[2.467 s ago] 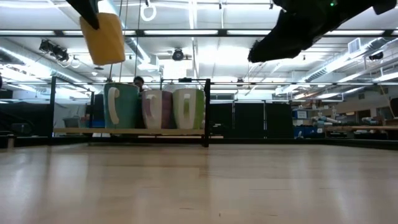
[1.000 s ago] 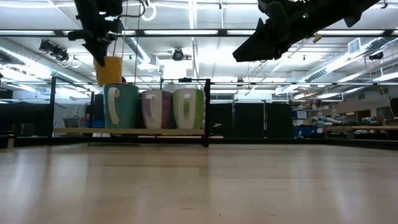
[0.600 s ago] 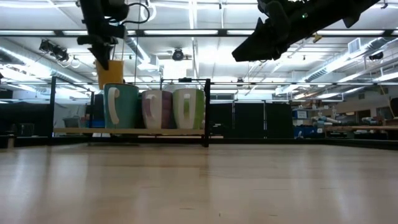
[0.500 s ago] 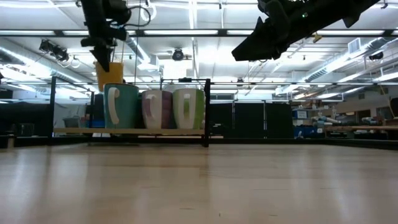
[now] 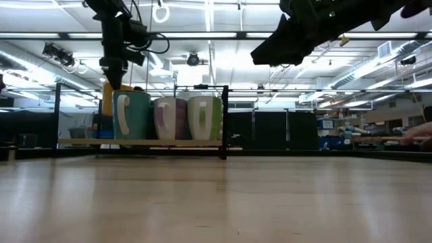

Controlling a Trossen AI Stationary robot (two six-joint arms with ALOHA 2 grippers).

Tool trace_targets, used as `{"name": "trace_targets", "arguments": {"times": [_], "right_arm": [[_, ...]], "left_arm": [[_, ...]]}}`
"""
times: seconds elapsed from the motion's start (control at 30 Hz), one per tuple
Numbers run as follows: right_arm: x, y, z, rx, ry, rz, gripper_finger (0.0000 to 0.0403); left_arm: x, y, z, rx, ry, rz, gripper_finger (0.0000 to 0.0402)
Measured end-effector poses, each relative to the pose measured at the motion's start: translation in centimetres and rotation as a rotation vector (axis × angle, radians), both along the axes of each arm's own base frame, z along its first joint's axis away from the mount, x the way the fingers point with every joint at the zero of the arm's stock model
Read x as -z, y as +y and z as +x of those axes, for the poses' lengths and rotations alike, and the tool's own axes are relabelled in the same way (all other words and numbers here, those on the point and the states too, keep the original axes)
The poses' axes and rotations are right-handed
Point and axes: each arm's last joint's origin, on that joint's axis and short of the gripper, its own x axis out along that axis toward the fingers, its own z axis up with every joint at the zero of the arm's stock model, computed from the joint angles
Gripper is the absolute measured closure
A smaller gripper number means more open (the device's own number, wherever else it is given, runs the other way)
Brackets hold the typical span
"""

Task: Place coffee mugs
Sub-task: Put the yellow mug on the shelf

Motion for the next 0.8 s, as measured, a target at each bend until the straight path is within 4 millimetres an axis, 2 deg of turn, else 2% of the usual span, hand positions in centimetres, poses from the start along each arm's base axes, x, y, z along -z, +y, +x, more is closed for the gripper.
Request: {"name": "trace_targets", "arguments": {"times": [0.3,0.53,0.8], "right_arm": [[0.0,0.5,0.0,-0.051,0.003,0.009,0.0208],[0.0,1.1,-0.1,-0.076,0.0,0.002,0.0208],[-0.1,1.2,0.0,-0.082,-0.007,-0.002,0.0208]], "left_arm": [[0.1,0.1,-0.2,0.002,-0.064,-0.054,0.0366],[0.2,0.7,-1.2,-0.065,-0.118,-0.082,0.0366],[0.3,0.8,-1.2,-0.021,-0.165,-0.124,0.0367]]}}
